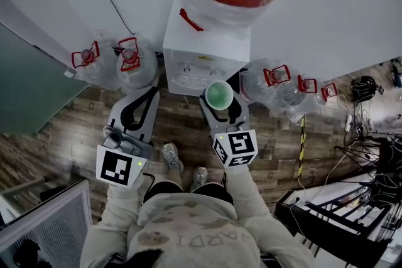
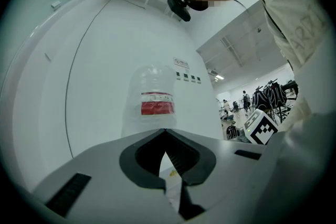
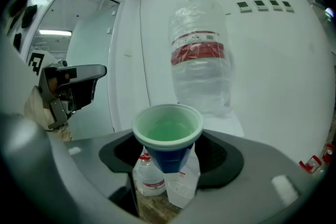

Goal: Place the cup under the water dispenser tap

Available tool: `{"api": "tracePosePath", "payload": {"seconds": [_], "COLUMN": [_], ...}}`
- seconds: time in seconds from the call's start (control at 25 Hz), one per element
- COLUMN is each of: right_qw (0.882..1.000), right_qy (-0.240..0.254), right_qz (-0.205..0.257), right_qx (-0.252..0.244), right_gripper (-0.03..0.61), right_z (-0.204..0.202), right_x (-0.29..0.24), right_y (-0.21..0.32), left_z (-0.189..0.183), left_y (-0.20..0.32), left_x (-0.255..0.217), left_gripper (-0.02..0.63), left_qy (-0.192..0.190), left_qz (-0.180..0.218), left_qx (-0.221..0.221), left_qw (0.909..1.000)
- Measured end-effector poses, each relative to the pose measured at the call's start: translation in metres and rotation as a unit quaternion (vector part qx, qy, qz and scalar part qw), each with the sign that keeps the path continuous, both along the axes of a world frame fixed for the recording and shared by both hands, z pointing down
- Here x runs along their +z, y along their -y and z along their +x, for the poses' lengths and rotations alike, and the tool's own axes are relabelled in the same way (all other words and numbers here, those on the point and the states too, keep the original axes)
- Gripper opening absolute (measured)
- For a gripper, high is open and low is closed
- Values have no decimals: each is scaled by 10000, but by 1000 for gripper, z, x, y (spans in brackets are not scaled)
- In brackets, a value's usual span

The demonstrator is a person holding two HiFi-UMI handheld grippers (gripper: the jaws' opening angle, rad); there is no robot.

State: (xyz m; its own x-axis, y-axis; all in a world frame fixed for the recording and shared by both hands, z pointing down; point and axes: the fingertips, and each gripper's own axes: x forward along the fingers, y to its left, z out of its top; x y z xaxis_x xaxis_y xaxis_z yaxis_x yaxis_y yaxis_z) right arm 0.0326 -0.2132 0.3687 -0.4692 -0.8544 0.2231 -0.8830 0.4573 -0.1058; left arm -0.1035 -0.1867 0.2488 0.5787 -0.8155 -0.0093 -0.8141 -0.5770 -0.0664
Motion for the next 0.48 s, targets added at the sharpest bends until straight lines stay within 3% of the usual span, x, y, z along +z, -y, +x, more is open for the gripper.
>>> {"api": "tracePosePath", "payload": {"seconds": [0.48], "right_qw": [9989], "right_qy": [-230], "right_qz": [-414], "right_qx": [1], "right_gripper": [310], "right_z": [-20], "right_x": [95], "right_y": [38], "left_z": [-16], "left_y": [35], "left_x": [66], "left_gripper": [5], "left_qy": [1], "left_qz": [-329], "left_qx": [126], "left_qw": [9994]}}
